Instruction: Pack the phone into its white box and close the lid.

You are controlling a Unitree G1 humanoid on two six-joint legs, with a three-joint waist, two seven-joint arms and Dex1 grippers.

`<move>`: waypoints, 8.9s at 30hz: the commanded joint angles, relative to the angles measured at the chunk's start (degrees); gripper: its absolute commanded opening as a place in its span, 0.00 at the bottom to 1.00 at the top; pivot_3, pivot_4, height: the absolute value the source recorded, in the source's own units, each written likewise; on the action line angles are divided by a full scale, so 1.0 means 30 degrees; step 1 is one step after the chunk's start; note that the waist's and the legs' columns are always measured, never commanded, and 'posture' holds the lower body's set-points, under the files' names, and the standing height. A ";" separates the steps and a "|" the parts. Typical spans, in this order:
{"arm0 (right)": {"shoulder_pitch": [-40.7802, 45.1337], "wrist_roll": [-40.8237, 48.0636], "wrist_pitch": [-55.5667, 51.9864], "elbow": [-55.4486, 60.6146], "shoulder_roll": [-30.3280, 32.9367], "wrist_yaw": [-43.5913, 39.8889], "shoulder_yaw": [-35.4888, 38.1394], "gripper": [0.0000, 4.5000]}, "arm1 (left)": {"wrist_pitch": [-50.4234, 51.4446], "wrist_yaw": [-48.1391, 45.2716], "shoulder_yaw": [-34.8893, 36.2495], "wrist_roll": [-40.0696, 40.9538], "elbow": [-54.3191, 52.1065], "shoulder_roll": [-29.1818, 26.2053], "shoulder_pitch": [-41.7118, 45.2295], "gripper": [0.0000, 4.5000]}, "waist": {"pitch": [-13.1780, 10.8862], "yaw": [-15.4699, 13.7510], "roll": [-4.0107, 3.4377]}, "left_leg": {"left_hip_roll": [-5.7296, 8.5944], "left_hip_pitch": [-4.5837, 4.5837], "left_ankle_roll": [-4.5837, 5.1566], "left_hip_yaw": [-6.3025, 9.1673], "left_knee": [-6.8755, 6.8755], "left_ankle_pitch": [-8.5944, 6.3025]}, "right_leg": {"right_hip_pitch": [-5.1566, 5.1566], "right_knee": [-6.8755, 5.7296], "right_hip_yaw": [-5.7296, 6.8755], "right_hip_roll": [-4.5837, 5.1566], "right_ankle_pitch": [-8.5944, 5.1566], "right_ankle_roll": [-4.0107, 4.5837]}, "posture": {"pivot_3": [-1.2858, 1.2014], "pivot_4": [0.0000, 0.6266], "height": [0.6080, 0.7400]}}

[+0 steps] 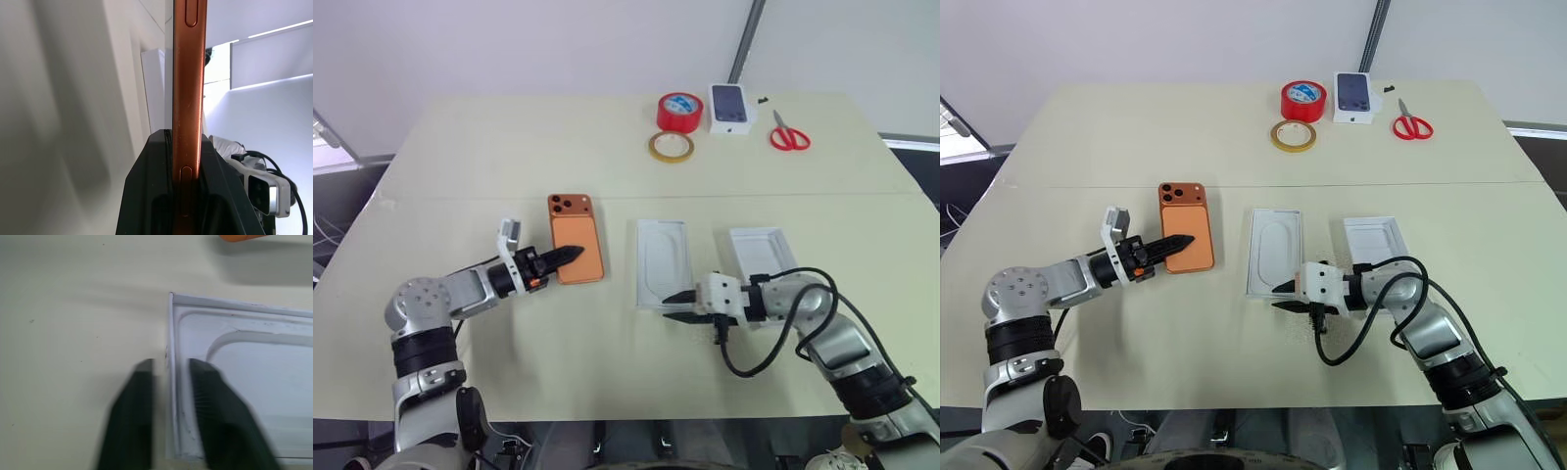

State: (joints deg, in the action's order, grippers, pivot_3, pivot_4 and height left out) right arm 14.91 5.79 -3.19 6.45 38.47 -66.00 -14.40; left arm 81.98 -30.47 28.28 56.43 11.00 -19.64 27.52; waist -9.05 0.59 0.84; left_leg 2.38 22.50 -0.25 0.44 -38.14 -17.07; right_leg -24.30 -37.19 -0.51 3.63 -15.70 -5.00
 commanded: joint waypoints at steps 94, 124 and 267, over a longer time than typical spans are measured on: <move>0.2164 -0.1389 -0.0245 -0.1984 -0.1301 0.3403 0.0944 0.00 | -0.9727 -0.3884 -1.3256 -0.8209 -0.3203 -0.0016 0.0622 0.01 | 0.0018 -0.0508 -0.0025 | -0.0004 -0.0007 0.0021 -0.0011 -0.0061 -0.0003 | 0.0022 -0.0055 0.0000 -0.0026 0.0003 0.0000 | 0.52 0.24 1.00; -0.3356 0.0187 -0.2188 0.1480 0.2819 0.2480 0.5458 0.00 | -1.3464 -0.5749 -1.4171 -1.1946 0.2120 0.4052 0.3165 0.01 | 0.0018 -0.0355 -0.0023 | -0.0040 -0.0004 0.0089 -0.0015 -0.0229 -0.0036 | 0.0113 -0.0044 0.0002 -0.0065 0.0002 -0.0003 | 0.52 0.24 1.00; -0.1748 3.5735 -1.9653 0.6486 -0.5376 2.5102 0.7806 0.01 | -2.5855 -0.9863 -1.0404 -1.0921 -0.3332 -0.1454 -0.2248 0.74 | 0.0022 0.0206 -0.0096 | -0.0044 0.0229 0.0312 -0.0053 -0.0337 -0.0157 | -0.0140 -0.0214 -0.0003 -0.0031 0.0002 -0.0009 | 0.52 0.24 1.00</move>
State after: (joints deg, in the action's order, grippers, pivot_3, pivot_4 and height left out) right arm 9.31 110.66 -64.57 24.95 21.86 10.77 9.94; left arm 3.77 -59.64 -3.47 22.12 3.47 -23.56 20.93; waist -8.99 1.21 0.55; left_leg 2.24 23.18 0.69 0.27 -39.16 -17.54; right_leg -24.71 -37.83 -0.51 3.53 -15.70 -5.03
